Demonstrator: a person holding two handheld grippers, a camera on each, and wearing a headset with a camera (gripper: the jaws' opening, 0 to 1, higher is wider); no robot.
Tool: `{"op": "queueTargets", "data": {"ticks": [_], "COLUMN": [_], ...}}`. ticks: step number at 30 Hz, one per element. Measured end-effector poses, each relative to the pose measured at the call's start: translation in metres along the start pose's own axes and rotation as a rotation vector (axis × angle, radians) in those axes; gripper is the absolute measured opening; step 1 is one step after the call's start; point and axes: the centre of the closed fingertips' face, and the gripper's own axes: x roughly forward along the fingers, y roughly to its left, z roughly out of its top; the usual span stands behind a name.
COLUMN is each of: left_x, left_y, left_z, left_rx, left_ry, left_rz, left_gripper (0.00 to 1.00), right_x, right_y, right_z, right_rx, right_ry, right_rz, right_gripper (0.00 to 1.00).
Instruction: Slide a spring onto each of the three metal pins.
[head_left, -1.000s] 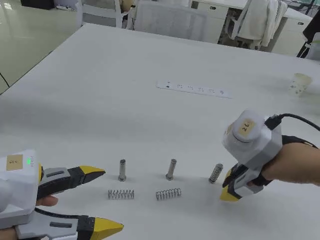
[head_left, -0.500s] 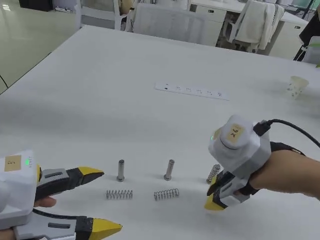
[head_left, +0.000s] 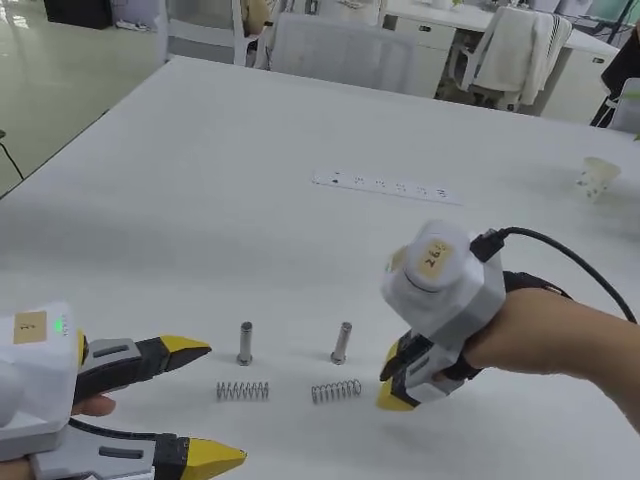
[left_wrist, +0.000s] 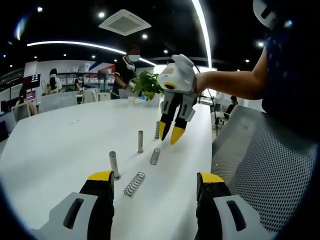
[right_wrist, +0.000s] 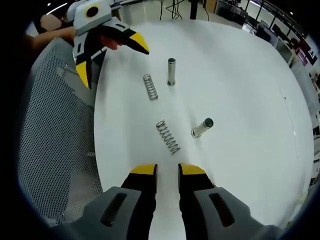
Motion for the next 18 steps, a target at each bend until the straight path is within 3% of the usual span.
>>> {"op": "queueTargets", "data": {"ticks": [18], "left_x": [-0.001], "left_y": [0.0], "left_z": [-0.002], "left_rx": [-0.003], "left_ry": [0.009], "left_rz": [0.006], "left_gripper": [0.61], "right_x": [0.021], "right_y": [-0.007], "right_z": [0.015], "right_rx": [-0.077], "right_ry": [-0.01], "right_rz": [0.012], "right_gripper": [0.13]}}
